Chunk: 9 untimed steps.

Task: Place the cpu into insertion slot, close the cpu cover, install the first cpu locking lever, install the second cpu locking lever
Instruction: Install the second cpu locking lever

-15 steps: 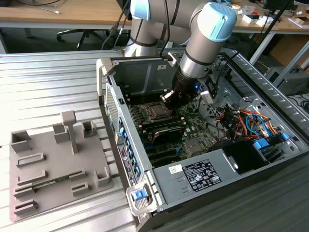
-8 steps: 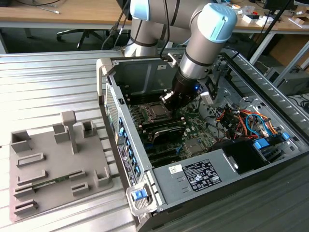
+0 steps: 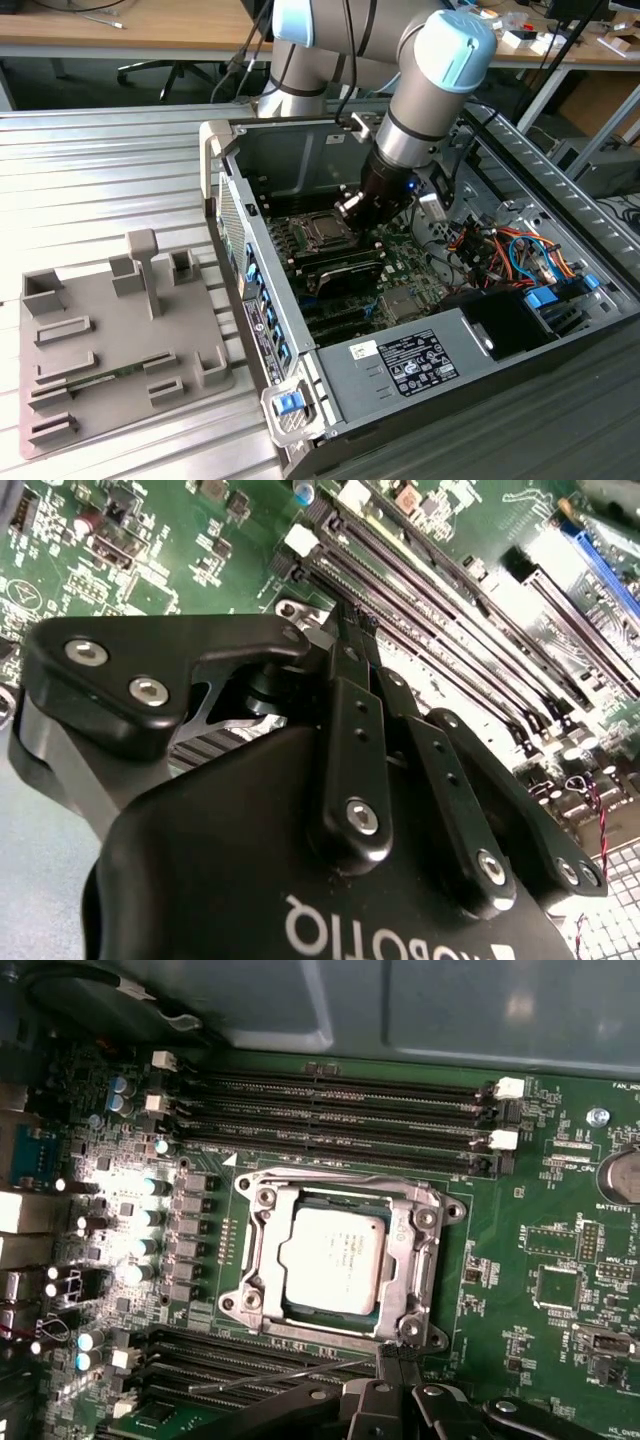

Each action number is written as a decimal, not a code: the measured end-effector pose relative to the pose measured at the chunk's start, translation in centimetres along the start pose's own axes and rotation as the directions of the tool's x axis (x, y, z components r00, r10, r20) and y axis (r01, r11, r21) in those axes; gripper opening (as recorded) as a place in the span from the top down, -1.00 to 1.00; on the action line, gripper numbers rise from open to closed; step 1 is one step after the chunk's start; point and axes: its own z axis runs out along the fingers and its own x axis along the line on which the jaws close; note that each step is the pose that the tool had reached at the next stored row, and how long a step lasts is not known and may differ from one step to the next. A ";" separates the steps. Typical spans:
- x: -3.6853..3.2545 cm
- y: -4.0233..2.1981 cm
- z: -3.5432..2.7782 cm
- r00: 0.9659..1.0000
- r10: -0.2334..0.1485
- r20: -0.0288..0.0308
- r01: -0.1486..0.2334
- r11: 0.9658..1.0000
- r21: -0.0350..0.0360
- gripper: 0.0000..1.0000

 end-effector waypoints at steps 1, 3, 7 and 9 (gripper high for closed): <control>0.00 -0.03 0.01 1.000 0.000 0.000 0.000 1.000 0.000 0.78; 0.02 -0.13 0.02 1.000 0.000 0.000 0.000 1.000 0.000 0.78; 0.99 -0.38 0.04 1.000 0.000 0.000 0.000 1.000 -0.001 0.78; 1.82 -0.28 0.08 1.000 0.000 0.001 0.000 1.000 -0.002 0.78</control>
